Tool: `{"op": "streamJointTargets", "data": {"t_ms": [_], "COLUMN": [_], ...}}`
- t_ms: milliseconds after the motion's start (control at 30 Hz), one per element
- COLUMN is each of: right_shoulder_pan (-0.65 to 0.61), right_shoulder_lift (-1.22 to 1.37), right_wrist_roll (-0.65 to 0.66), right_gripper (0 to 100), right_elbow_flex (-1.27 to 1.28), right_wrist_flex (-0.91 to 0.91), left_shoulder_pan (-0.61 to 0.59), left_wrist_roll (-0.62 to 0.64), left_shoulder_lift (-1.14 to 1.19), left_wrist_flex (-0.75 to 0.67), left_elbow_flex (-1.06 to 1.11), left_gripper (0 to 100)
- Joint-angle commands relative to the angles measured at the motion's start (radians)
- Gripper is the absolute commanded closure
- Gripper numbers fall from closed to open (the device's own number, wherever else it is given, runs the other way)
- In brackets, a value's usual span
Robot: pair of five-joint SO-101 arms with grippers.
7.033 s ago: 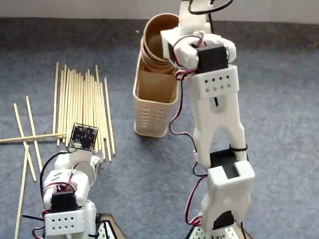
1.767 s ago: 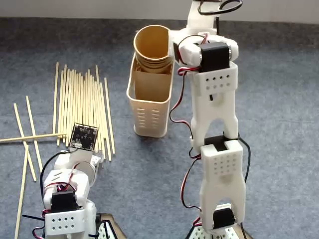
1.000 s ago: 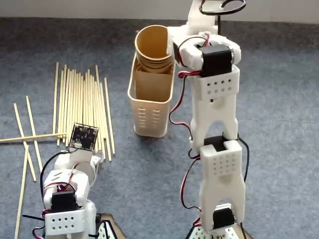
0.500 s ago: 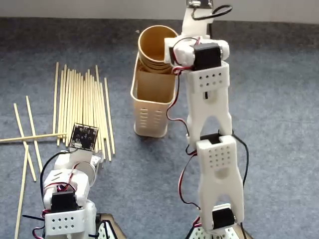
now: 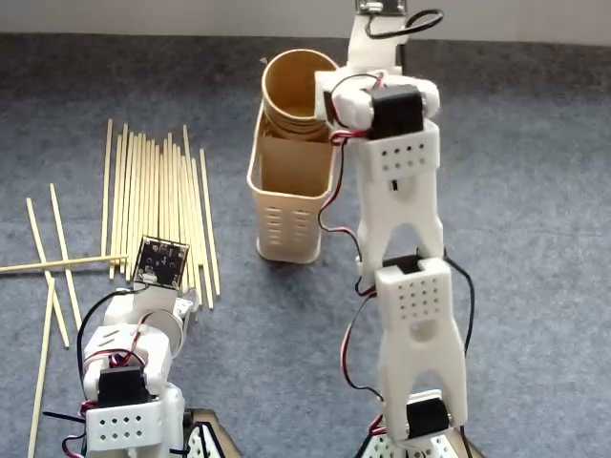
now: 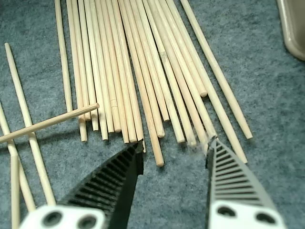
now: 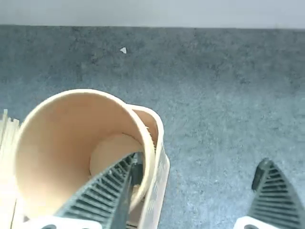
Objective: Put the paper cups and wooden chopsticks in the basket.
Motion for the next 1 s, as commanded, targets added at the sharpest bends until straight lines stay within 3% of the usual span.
{"op": "streamJointTargets", "data": {"t_ms": [0,167,433,733,967], "right_shoulder_pan": [-0.007,-0.007,-0.002,-0.002,-0.002], "right_shoulder_lift": [-0.16,-0.214,-0.039,0.14,-0.117], "right_wrist_roll": [-0.003,-0.003,-0.003,-0.003,-0.003], "right_gripper": [64.1,64.1,64.1,64.1,64.1], "right_elbow_flex": [-0.114,-0.105,0.025,-0.108,-0.127], "right_wrist_flex": [0.008,0.048,0.044,0.044,0.033], "left_shoulder_pan": [0.015,0.015,0.015,0.015,0.015], "left_wrist_roll": [-0.011,-0.011,-0.011,-0.011,-0.011], "left_shoulder_lift": [-0.019,-0.019,-0.019,-0.019,-0.019], "left_wrist_flex": [-0.003,-0.003,-0.003,-0.003,-0.003], "left_elbow_flex": [0.018,0.018,0.018,0.018,0.018], "left_gripper": [78,78,78,78,78]}}
